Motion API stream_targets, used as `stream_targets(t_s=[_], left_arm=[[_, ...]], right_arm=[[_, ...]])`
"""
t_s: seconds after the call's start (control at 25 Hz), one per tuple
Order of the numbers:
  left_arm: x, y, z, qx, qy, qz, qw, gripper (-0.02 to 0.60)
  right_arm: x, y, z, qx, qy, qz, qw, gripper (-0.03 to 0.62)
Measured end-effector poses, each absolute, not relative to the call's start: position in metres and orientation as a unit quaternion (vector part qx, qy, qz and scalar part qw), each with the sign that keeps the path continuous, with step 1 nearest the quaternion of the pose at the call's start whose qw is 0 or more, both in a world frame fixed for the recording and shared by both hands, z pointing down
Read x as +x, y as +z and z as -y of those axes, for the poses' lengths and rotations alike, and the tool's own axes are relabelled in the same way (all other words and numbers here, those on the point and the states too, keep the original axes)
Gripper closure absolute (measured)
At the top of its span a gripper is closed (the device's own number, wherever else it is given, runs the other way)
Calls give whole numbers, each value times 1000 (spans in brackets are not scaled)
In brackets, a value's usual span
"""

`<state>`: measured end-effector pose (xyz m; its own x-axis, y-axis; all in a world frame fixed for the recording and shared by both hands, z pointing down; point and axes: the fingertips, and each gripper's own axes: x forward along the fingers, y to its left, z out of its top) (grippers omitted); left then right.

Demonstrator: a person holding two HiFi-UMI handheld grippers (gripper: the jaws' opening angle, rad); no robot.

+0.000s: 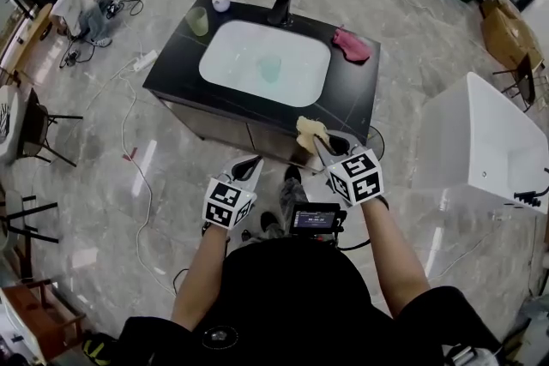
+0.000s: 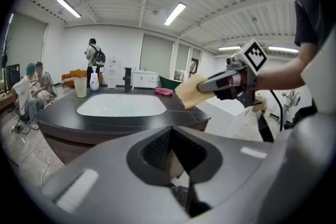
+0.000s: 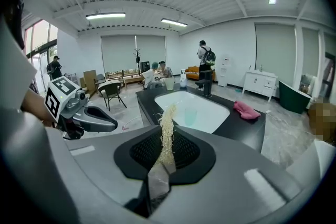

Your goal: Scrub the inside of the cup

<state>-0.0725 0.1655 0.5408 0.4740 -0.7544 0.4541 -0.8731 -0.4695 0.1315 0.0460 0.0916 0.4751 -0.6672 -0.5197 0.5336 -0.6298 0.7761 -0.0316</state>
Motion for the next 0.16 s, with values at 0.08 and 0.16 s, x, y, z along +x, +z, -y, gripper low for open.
stream_targets(t_s=[0.08,0.16], left_arm=[[-71,542,-170,840,171,484,178,581],[-69,543,-173,840,171,483,179,581]], right_arm=[[51,478,-96,323,114,904,257,551],[54,480,-101,328,119,901,258,552]])
